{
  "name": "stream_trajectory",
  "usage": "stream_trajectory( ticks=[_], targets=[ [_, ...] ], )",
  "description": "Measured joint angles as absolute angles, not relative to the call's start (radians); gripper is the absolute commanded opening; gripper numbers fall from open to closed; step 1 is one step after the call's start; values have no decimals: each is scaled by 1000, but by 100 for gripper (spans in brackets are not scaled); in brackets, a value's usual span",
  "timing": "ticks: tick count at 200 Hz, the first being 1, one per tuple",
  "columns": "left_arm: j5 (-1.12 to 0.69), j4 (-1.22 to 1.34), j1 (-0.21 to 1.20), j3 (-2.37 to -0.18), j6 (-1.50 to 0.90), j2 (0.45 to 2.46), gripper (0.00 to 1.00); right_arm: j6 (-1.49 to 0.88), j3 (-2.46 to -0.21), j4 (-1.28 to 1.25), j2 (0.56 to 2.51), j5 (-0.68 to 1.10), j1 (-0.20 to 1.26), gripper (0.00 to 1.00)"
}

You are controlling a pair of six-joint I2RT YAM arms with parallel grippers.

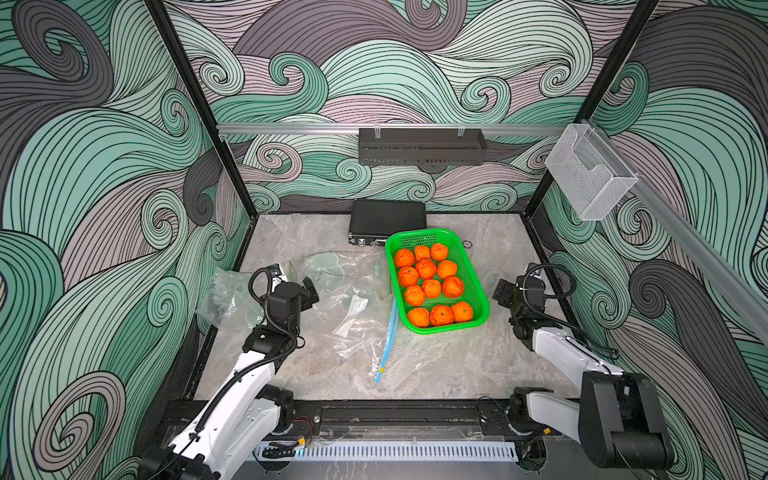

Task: Open the zip-top bag and take out the orange
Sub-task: Reset both arms

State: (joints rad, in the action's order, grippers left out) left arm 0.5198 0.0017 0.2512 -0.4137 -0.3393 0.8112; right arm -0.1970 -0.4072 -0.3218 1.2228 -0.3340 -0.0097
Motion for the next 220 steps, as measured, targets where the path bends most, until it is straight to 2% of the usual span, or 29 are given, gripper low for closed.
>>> stream_trajectory(
  ticks=[28,75,107,131,146,165,181,220],
  targets=[
    [573,159,242,-342,-213,879,98,-174,-399,-427,1299,-332,-10,91],
    [565,411,178,-338,-73,1177,99,-127,-384,-687,1420,-287,-10,91],
    [476,557,120,-340,-7,1316,97,-83,-372,-784,1464,-231,0,90],
    [340,716,39,-339,-8,1409,98,-54,-328,-917,1539,-198,12,91],
    [269,860,0,-338,-6,1537,98,-44,-316,-936,1549,-191,11,95],
    [212,817,-20,-346,-10,1570,97,-33,-334,-931,1554,-181,11,100],
    [174,756,-32,-400,-15,1560,99,-29,-349,-936,1554,-175,12,100],
    [90,813,-62,-425,-15,1563,99,-25,-354,-937,1554,-170,13,99]
  ],
)
